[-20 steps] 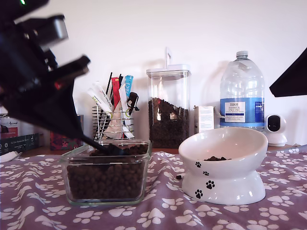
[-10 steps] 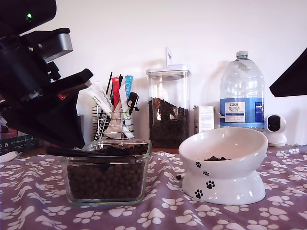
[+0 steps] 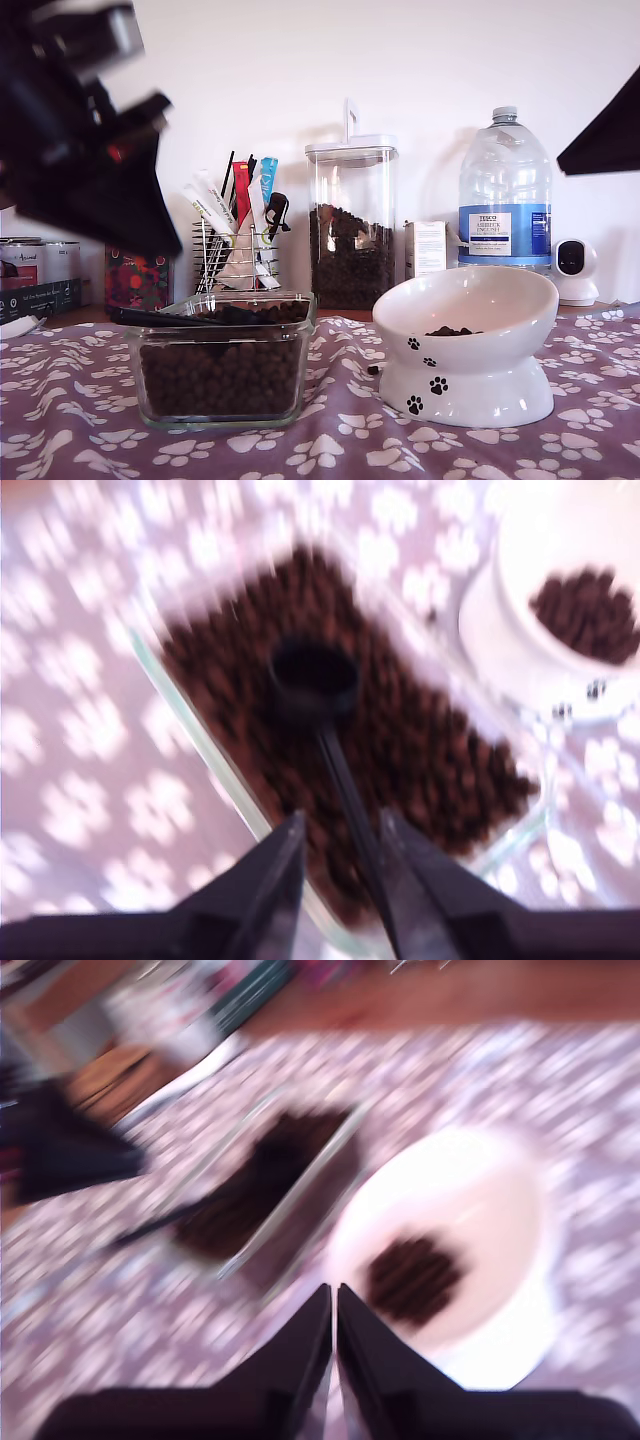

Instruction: Measure one spoon of cat food and pour it into the food bowl

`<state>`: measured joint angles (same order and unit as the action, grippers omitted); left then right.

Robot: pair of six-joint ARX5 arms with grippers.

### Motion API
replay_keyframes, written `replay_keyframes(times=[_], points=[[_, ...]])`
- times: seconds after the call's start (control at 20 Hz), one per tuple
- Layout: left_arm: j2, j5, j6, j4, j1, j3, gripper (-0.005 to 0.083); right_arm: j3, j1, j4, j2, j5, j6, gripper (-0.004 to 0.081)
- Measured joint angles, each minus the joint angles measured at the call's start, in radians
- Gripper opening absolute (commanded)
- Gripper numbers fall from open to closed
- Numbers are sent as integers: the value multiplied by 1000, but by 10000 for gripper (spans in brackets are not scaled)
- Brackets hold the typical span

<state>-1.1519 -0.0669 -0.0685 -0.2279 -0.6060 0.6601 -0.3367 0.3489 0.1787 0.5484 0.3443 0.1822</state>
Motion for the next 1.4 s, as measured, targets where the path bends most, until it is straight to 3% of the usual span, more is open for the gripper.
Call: replay_keyframes(times=[0.2,0.35,0.45,0.6,0.75,1.05,1.4], points=[[31,20,24,109,35,0,-11,0,-9,-170,0,-269,-70,-12],[31,23,26,151,83,0,-11,0,-76,-177,0,-308,-106,-12],[31,23,27,156,112,0,-11,0,-157,-176,0,-285,-105,-12],[52,23,36,197,141,-15,-11,0,-304,-175,0,-168,-106,-12],[178,23,39,250,169,-116,-11,0,-397,-176,0,-76,-106,-12],[511,24,42,212,238,-320,-11,0,-361,-157,0,-61,-158,-12],[869,71,42,168,239,-348,-11,0,-310,-156,0,-62,-180,-12]])
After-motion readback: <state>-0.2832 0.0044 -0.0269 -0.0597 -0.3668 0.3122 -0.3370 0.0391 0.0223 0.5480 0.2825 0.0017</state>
